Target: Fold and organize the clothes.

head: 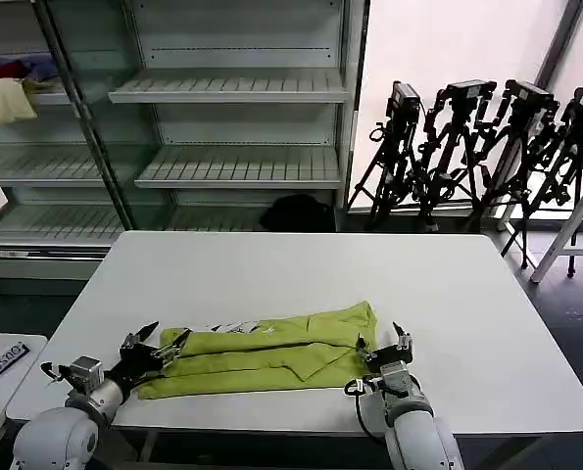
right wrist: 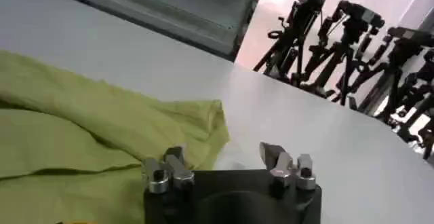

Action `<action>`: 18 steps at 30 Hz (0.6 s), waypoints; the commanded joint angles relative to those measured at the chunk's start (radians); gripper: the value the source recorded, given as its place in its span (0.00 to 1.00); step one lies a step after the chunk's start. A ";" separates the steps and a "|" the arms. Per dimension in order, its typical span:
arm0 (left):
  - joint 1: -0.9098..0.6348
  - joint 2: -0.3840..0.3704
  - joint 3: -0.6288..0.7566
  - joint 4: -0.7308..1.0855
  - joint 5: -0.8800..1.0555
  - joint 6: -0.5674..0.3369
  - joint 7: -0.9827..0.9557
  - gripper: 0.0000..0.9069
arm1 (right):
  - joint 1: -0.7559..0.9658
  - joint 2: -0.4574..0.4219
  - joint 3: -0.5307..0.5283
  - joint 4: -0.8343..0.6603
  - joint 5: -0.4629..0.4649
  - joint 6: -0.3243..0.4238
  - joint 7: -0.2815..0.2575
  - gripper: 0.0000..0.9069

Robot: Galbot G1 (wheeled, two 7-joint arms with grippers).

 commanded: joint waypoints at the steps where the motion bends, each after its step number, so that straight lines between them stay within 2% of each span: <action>1: 0.074 -0.095 0.007 -0.062 -0.006 -0.019 -0.231 1.00 | 0.020 0.008 0.053 0.069 0.249 0.052 0.031 1.00; 7: 0.128 -0.153 0.041 -0.061 0.044 -0.071 -0.323 1.00 | 0.058 -0.004 0.104 0.100 0.319 0.028 0.030 1.00; 18: 0.166 -0.194 0.048 -0.100 -0.030 -0.029 -0.384 1.00 | 0.066 -0.007 0.134 0.103 0.359 0.023 0.032 1.00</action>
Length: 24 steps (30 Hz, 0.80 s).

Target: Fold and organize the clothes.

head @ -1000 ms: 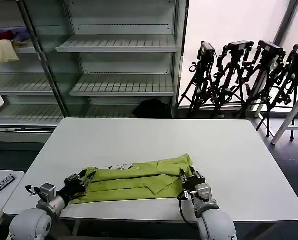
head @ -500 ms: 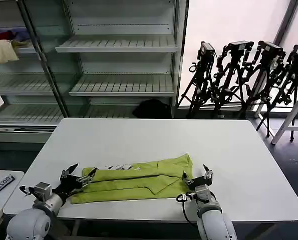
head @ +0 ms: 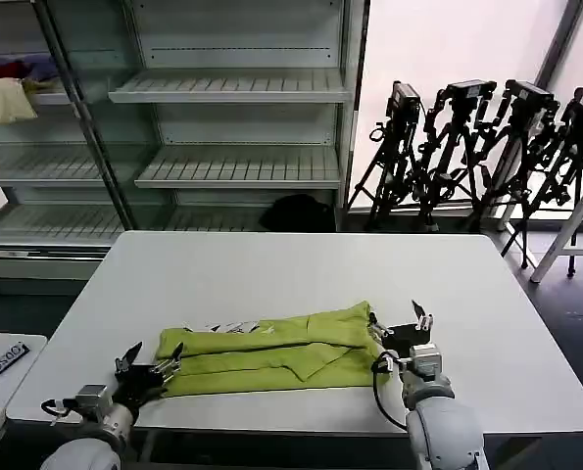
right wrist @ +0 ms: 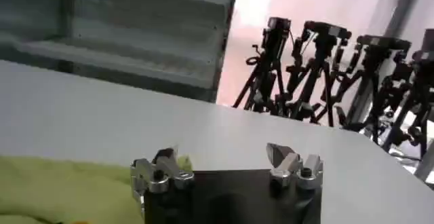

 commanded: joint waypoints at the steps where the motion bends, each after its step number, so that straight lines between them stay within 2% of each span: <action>1: 0.054 -0.060 0.017 -0.040 -0.031 0.009 -0.116 1.00 | 0.023 -0.001 0.048 0.027 0.123 0.003 0.007 1.00; 3: 0.054 -0.067 0.022 -0.038 -0.031 0.015 -0.117 1.00 | 0.022 -0.001 0.048 0.028 0.123 0.004 0.007 1.00; 4: 0.053 -0.069 0.023 -0.037 -0.031 0.016 -0.117 0.94 | 0.022 -0.002 0.048 0.028 0.123 0.004 0.008 1.00; 5: 0.051 -0.072 0.027 -0.033 -0.031 0.020 -0.119 0.94 | 0.021 -0.001 0.049 0.027 0.123 0.005 0.008 1.00; 6: 0.050 -0.074 0.029 -0.031 -0.031 0.022 -0.119 0.77 | 0.020 -0.001 0.050 0.027 0.123 0.007 0.008 1.00; 8: 0.049 -0.077 0.036 -0.029 -0.035 0.027 -0.118 0.33 | 0.017 -0.001 0.052 0.027 0.123 0.007 0.009 1.00; 9: 0.047 -0.079 0.039 -0.029 -0.038 0.028 -0.118 0.17 | 0.015 -0.002 0.053 0.028 0.122 0.008 0.009 1.00; 10: 0.046 -0.080 0.040 -0.028 -0.039 0.029 -0.117 0.17 | 0.013 -0.003 0.055 0.029 0.122 0.008 0.009 1.00; 11: 0.046 -0.082 0.043 -0.028 -0.043 0.032 -0.116 0.02 | 0.013 -0.003 0.056 0.030 0.122 0.008 0.009 1.00; 24: 0.049 -0.089 0.069 -0.029 -0.053 0.015 -0.108 0.00 | 0.013 -0.003 0.060 0.036 0.119 0.007 0.010 1.00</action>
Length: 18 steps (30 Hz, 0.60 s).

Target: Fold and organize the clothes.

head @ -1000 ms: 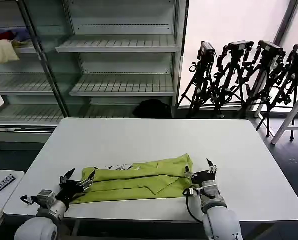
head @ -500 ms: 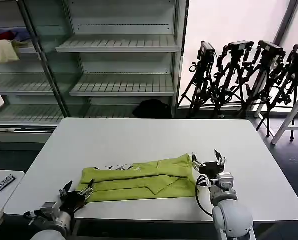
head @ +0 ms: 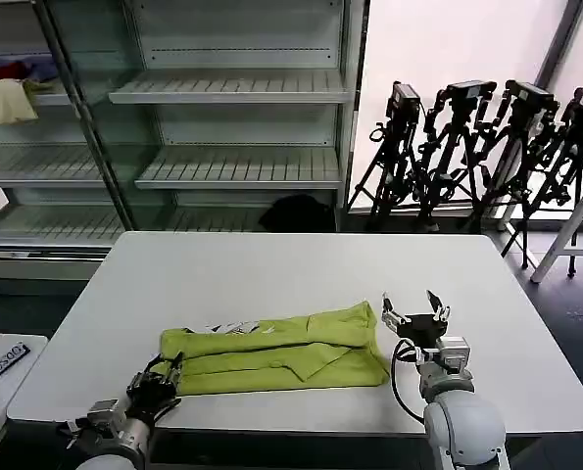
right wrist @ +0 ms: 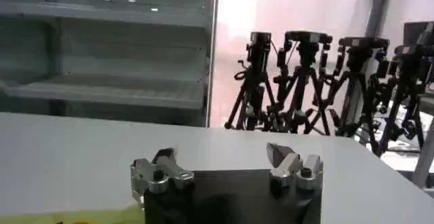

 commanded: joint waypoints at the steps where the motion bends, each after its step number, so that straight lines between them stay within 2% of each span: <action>1: 0.003 -0.013 0.014 0.006 0.002 -0.019 -0.010 0.00 | -0.003 0.003 0.004 0.004 0.010 0.001 0.001 1.00; 7: -0.021 -0.017 0.015 0.020 0.041 -0.098 -0.013 0.00 | -0.011 0.002 0.009 0.001 0.010 0.003 0.000 1.00; 11: -0.054 -0.008 -0.037 0.019 0.105 -0.133 0.043 0.00 | -0.012 0.000 0.016 -0.002 0.011 0.004 0.000 1.00; 18: -0.136 0.095 -0.210 0.058 0.230 -0.147 0.203 0.00 | -0.012 -0.008 0.030 -0.012 0.014 0.010 -0.001 1.00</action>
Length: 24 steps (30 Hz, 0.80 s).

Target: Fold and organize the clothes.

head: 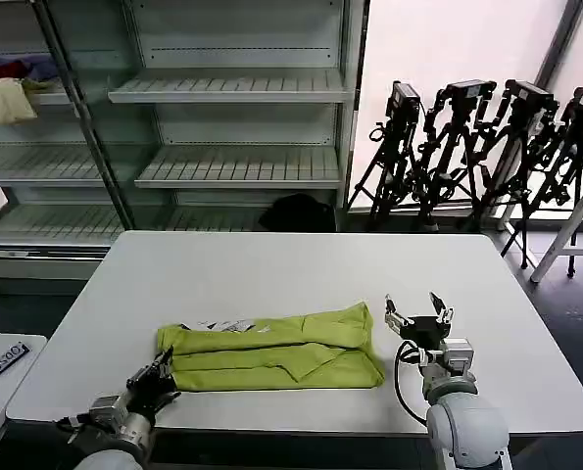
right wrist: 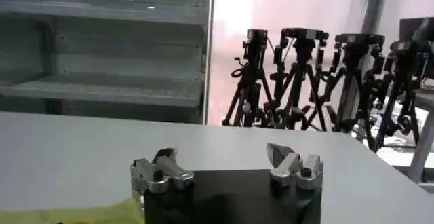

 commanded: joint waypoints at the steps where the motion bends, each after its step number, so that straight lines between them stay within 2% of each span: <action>1: -0.102 0.128 -0.212 0.052 0.159 -0.058 0.189 0.00 | -0.001 -0.006 0.014 -0.011 0.005 0.006 -0.001 1.00; 4: -0.123 0.233 -0.273 0.102 0.176 -0.071 0.244 0.00 | -0.003 -0.010 0.018 -0.014 0.006 0.011 -0.002 1.00; 5: -0.132 0.291 -0.296 0.129 0.178 -0.072 0.260 0.00 | -0.004 -0.011 0.020 -0.014 0.006 0.013 -0.003 1.00; 8: -0.149 0.385 -0.334 0.172 0.211 -0.081 0.283 0.00 | -0.009 -0.012 0.024 -0.017 0.007 0.016 -0.003 1.00; 12: -0.146 0.427 -0.351 0.140 0.209 -0.073 0.309 0.00 | -0.017 -0.007 0.024 -0.023 0.005 0.025 -0.003 1.00; 16: -0.135 0.374 -0.309 0.021 0.201 -0.032 0.315 0.00 | -0.021 0.000 0.022 -0.023 0.002 0.027 -0.002 1.00; 18: -0.108 0.304 -0.240 -0.076 0.218 -0.011 0.314 0.00 | -0.025 0.001 0.023 -0.021 0.002 0.027 -0.002 1.00; 21: -0.083 0.198 -0.079 -0.170 0.304 0.003 0.302 0.00 | -0.033 0.000 0.029 -0.017 0.002 0.028 -0.002 1.00; 24: -0.088 0.131 0.087 -0.182 0.388 0.008 0.282 0.00 | -0.043 -0.001 0.036 -0.009 0.003 0.028 -0.005 1.00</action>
